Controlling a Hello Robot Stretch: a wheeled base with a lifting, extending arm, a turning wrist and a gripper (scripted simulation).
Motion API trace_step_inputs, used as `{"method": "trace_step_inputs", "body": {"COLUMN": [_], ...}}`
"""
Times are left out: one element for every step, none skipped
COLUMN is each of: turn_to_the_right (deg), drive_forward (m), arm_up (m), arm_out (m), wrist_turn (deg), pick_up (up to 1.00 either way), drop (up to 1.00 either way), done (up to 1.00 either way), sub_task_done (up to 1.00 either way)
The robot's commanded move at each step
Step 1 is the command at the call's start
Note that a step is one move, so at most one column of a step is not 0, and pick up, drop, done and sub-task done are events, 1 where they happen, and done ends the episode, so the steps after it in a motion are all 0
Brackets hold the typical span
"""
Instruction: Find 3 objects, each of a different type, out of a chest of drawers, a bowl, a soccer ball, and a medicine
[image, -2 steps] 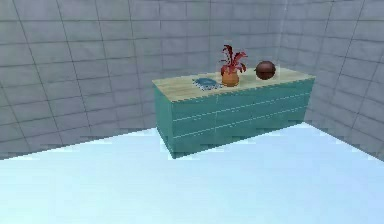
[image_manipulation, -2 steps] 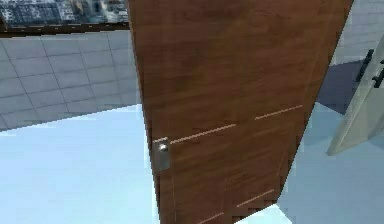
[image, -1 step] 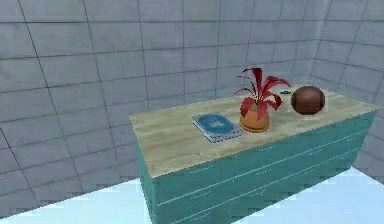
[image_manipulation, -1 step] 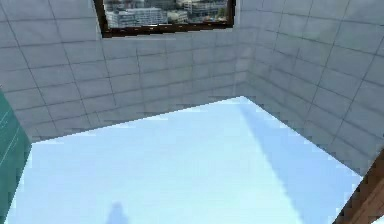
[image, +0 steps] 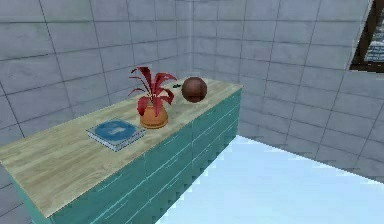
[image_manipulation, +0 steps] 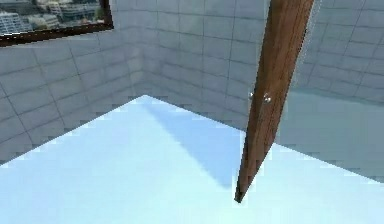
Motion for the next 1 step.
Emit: {"method": "trace_step_inputs", "body": {"turn_to_the_right": [0.0], "drive_forward": [0.05], "arm_up": [0.00], "arm_out": [0.00], "wrist_turn": [0.0], "pick_up": [0.00], "drop": [0.00], "done": [0.00], "sub_task_done": [0.00]}}
